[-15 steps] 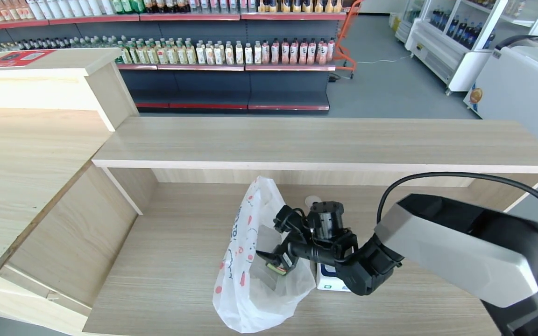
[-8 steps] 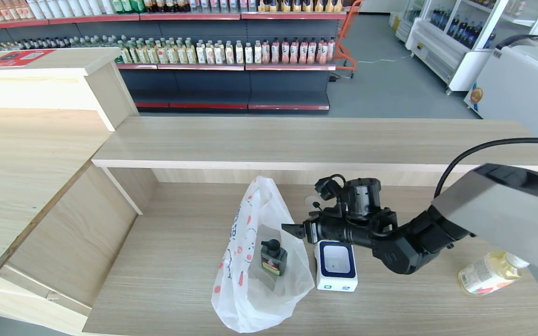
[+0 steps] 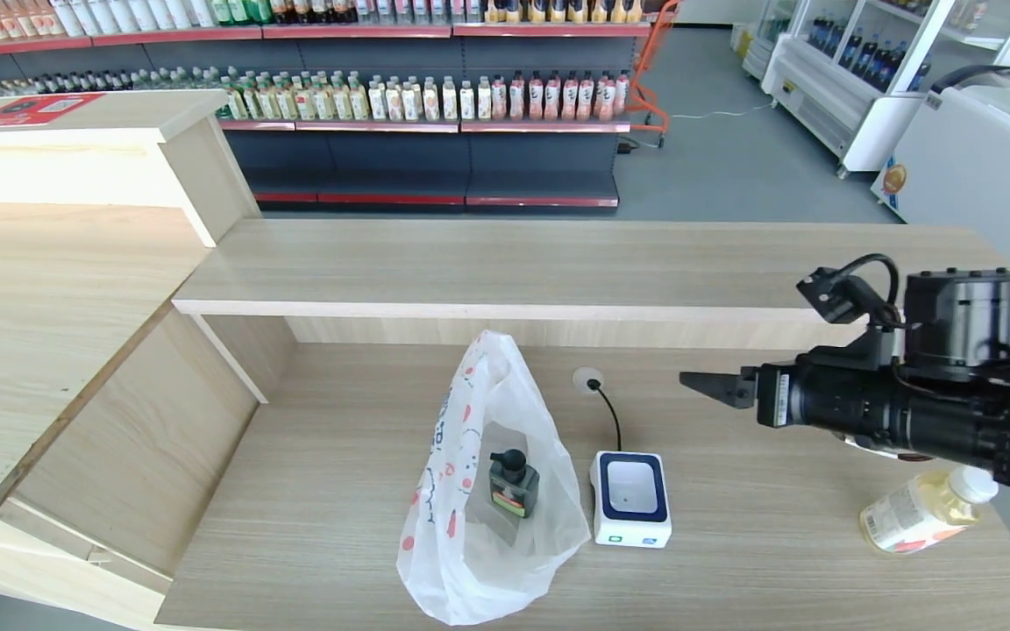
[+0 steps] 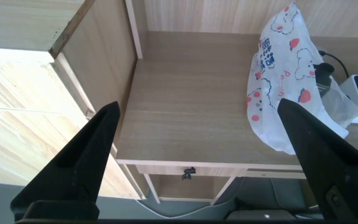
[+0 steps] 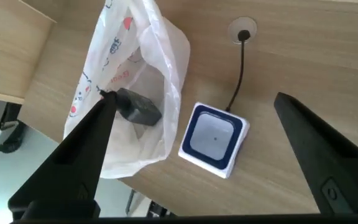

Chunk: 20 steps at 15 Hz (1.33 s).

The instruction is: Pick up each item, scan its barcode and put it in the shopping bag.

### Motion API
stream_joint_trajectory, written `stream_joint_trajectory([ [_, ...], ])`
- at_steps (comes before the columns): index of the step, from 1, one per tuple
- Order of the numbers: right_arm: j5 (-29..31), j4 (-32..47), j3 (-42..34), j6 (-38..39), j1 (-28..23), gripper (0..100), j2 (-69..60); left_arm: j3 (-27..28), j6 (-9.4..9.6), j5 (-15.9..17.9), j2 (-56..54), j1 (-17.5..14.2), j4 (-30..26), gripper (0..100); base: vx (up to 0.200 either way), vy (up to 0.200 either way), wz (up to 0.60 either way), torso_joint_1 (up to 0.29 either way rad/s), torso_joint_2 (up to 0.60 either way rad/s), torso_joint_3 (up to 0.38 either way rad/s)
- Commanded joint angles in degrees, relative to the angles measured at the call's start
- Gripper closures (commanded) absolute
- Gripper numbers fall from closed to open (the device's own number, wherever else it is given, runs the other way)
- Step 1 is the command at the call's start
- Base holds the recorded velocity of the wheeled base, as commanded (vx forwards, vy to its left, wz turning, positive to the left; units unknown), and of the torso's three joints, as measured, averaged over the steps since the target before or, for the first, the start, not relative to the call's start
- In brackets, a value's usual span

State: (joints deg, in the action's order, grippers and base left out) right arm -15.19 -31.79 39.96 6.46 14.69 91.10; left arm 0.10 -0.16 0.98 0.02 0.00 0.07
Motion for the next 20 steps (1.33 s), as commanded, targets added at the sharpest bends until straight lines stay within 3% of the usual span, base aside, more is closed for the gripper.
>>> stream_joint_trajectory([
  [1,3.41,13.16,-9.73,-3.03,-9.15,0,-25.36,-0.01,-0.02,-0.01,-0.02,0.0,0.01,0,0.0,0.0,0.0,0.0,0.0,0.0],
  [3,15.45,13.86,-20.54,-4.7,-12.49,0,-39.24,-0.01,-0.02,-0.01,-0.02,0.0,0.01,0,0.0,0.0,0.0,0.0,0.0,0.0],
  [6,24.07,16.68,-38.91,-5.58,-12.76,0,-67.99,-0.01,-0.02,-0.01,-0.02,0.0,0.01,0,0.0,0.0,0.0,0.0,0.0,0.0],
  [7,25.56,17.99,-39.96,-6.2,-13.2,0,-73.7,-0.01,-0.02,-0.01,-0.02,0.0,0.01,0,0.0,0.0,0.0,0.0,0.0,0.0],
  [8,28.37,30.39,-39.87,-6.02,-13.37,0,-84.24,-0.01,-0.02,-0.01,-0.02,0.0,0.01,0,0.0,0.0,0.0,0.0,0.0,0.0],
  [13,27.67,31.09,-39.26,-6.11,-13.2,0,-88.02,-0.01,-0.11,-0.01,-0.02,0.0,0.01,0,0.0,0.0,0.0,0.0,0.0,0.0],
  [15,23.19,30.83,-39.43,-5.93,-14.43,0,-91.01,-0.01,-0.02,-0.01,-0.02,0.0,0.01,0,0.0,0.0,0.0,0.0,0.0,0.0],
  [20,23.01,30.65,-39.52,-5.93,-14.43,0,-91.01,-0.01,-0.11,-0.01,-0.02,0.0,0.01,0,0.0,0.0,0.0,0.0,0.0,0.0],
])
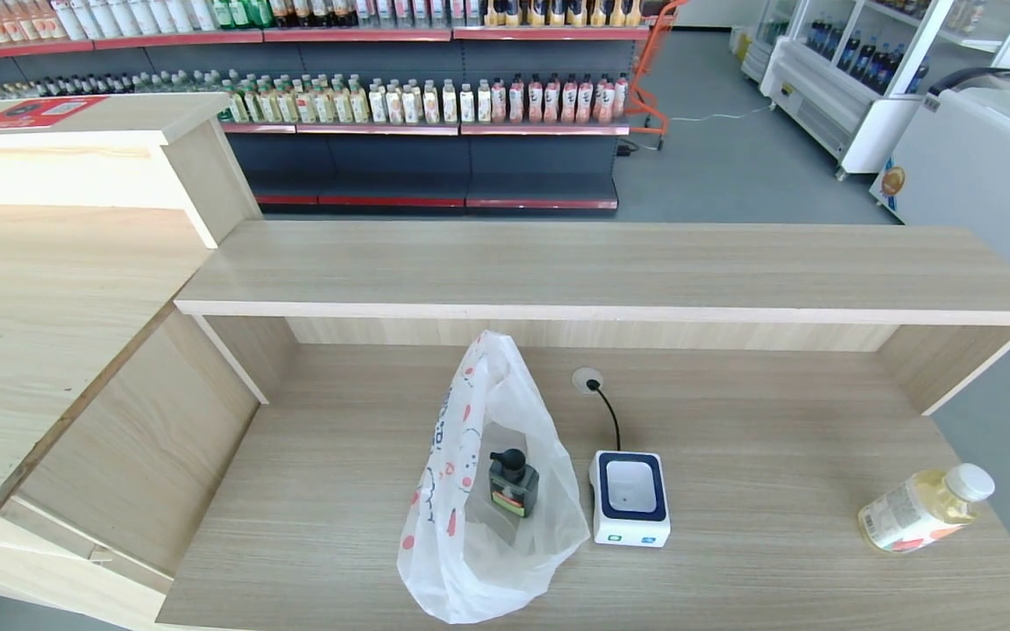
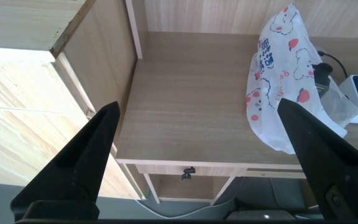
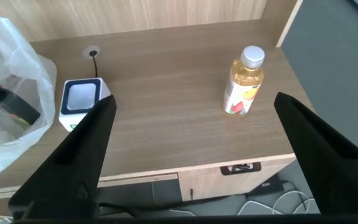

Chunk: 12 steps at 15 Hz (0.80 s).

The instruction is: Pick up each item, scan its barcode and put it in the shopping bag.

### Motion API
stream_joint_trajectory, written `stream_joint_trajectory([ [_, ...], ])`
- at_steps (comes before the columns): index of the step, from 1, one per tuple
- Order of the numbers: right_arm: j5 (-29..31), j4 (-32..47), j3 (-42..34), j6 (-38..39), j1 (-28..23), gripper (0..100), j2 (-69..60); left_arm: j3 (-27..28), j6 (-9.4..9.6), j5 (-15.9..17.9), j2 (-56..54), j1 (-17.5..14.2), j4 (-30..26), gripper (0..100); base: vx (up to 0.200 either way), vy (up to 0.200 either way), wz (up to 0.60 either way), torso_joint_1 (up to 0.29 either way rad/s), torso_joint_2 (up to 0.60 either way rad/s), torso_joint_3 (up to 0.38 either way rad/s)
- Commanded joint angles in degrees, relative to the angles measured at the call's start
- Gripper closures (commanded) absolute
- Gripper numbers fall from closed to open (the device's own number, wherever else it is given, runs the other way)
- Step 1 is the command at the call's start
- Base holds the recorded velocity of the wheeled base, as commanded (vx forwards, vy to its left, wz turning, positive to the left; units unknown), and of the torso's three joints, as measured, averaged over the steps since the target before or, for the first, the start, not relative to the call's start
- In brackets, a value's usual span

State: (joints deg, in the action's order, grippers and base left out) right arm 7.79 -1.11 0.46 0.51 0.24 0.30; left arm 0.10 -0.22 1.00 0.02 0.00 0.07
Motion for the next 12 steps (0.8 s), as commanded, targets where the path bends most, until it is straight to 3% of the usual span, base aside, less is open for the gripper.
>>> stream_joint_trajectory([
  [1,0.12,-0.03,-0.11,-0.16,0.02,0,-0.22,-0.01,-0.13,-0.03,-0.02,0.0,0.01,0,0.0,0.0,0.0,0.0,0.0,0.0],
  [11,0.12,-0.38,-0.11,-1.39,0.02,0,-0.22,-0.01,0.13,-0.12,-0.02,0.0,0.01,0,-0.2,-0.2,0.0,0.0,0.0,0.001],
  [12,0.12,-0.38,-0.11,-1.39,0.02,0,-0.22,-0.01,0.04,-0.03,-0.02,0.0,0.01,0,0.0,0.0,0.0,0.0,0.0,0.0],
])
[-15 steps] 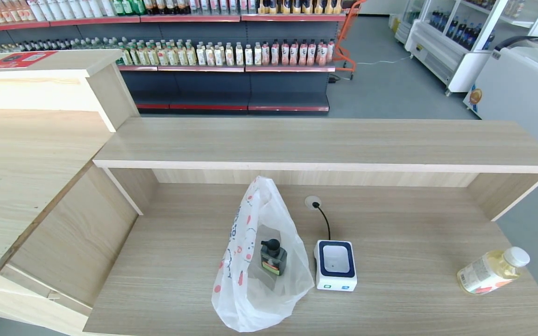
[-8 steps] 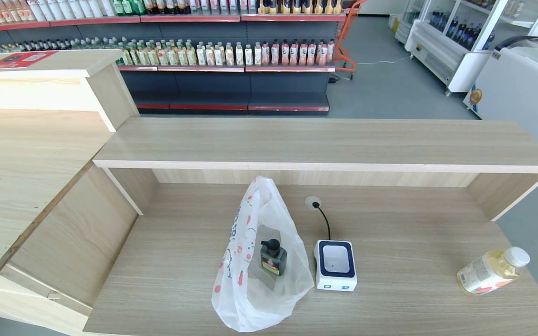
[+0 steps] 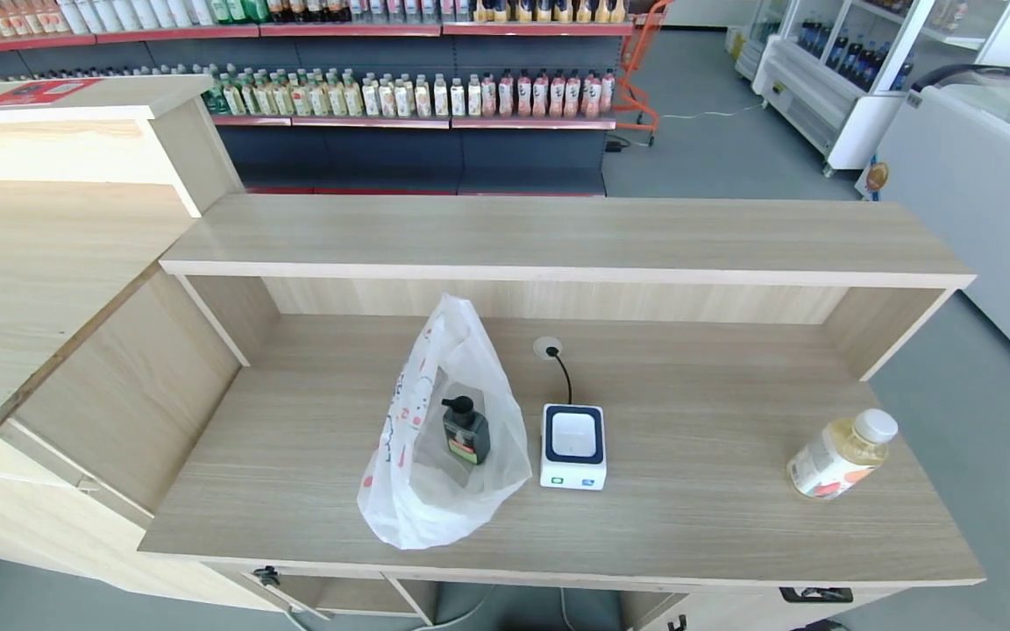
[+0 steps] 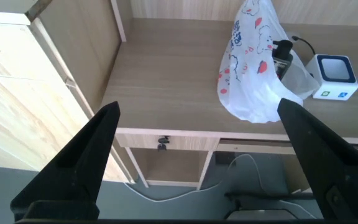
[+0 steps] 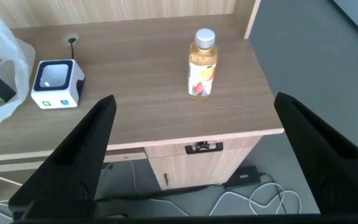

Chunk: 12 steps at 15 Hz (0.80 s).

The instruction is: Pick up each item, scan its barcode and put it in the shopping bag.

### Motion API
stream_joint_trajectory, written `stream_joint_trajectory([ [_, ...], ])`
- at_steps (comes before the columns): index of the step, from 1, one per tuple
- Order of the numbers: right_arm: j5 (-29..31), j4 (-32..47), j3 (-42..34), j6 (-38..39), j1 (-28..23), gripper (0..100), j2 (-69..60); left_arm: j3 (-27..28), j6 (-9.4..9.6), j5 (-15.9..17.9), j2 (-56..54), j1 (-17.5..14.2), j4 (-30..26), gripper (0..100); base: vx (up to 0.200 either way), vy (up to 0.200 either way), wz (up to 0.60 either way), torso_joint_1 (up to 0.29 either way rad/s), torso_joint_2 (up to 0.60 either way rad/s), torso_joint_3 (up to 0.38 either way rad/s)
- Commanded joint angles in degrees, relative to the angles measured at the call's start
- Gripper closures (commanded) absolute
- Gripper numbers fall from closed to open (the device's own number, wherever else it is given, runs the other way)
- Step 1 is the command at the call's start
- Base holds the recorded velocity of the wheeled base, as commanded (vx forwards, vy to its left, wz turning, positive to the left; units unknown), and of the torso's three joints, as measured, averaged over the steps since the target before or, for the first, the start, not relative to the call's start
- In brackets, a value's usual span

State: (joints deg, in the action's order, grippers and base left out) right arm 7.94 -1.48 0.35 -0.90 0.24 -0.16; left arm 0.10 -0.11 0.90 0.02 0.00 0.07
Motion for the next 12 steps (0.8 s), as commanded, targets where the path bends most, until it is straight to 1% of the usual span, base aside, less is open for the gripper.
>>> stream_joint_trajectory([
  [1,-0.03,-0.02,0.0,-0.06,0.02,0,0.25,-0.01,-0.07,0.06,-0.02,0.0,0.01,0,0.0,0.0,0.0,0.0,0.0,0.0],
  [12,-0.03,-0.02,0.0,0.29,0.02,0,0.25,-0.01,0.11,0.15,-0.02,0.0,0.01,0,0.0,-0.2,0.0,0.004,0.0,0.0],
])
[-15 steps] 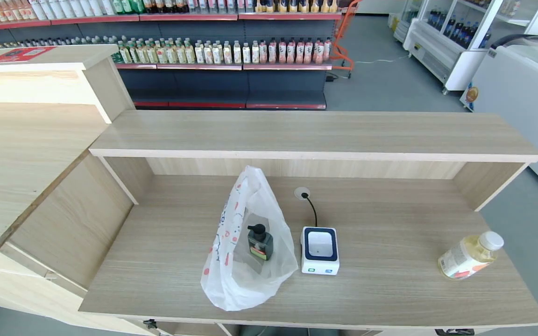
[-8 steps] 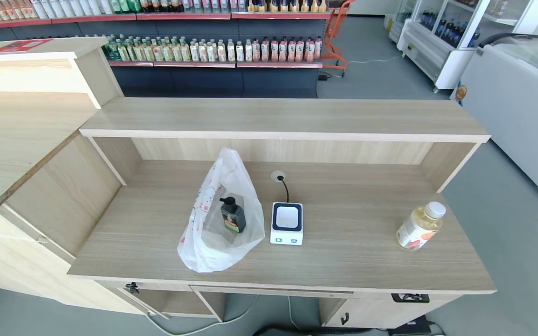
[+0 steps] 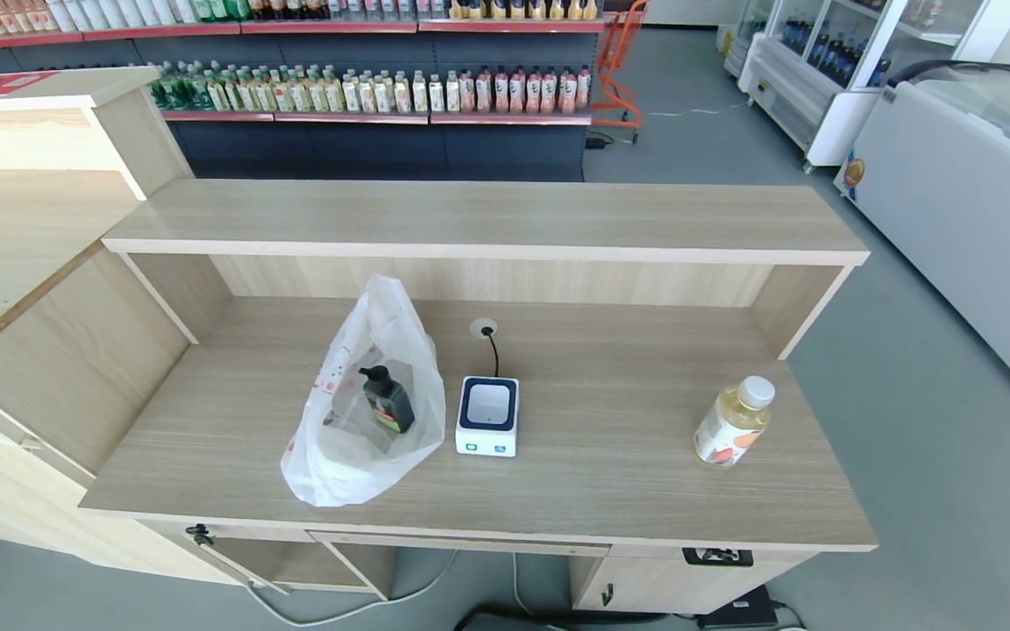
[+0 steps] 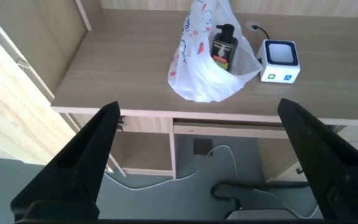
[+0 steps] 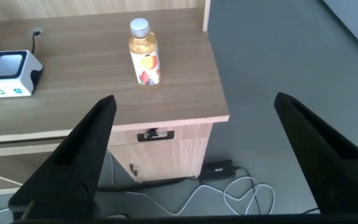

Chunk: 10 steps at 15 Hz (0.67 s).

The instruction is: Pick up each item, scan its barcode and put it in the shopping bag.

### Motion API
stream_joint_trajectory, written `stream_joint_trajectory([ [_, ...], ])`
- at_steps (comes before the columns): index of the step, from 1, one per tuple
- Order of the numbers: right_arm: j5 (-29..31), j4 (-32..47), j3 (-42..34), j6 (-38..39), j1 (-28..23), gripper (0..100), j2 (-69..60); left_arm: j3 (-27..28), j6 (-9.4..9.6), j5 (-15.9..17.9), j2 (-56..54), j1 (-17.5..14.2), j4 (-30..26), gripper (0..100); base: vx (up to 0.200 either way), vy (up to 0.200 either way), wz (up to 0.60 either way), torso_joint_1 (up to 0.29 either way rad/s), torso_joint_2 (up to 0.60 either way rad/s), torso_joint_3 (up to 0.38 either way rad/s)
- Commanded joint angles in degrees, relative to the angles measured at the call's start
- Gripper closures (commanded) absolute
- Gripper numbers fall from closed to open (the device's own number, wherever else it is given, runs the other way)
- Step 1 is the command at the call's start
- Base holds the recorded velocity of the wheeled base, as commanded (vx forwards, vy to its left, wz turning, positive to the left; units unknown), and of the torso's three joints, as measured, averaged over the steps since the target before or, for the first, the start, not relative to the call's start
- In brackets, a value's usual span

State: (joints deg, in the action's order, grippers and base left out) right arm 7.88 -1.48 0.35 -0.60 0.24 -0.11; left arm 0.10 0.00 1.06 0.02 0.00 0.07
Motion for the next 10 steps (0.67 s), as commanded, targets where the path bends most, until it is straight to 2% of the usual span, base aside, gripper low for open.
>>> stream_joint_trajectory([
  [1,-0.05,-0.02,0.0,-0.02,0.02,0,0.2,-0.01,0.0,-0.01,-0.02,0.0,0.01,0,0.0,-0.2,0.0,-0.007,0.0,0.002],
  [8,-0.32,0.07,0.0,1.39,0.02,0,0.2,-0.01,0.0,-0.01,-0.02,0.0,0.01,0,0.0,-0.2,0.0,0.002,0.0,0.001],
  [10,-1.99,0.24,1.58,1.48,-0.07,0,0.2,-0.01,-0.18,-0.01,-0.02,0.0,0.01,0,0.0,0.0,0.0,0.0,0.0,0.0],
])
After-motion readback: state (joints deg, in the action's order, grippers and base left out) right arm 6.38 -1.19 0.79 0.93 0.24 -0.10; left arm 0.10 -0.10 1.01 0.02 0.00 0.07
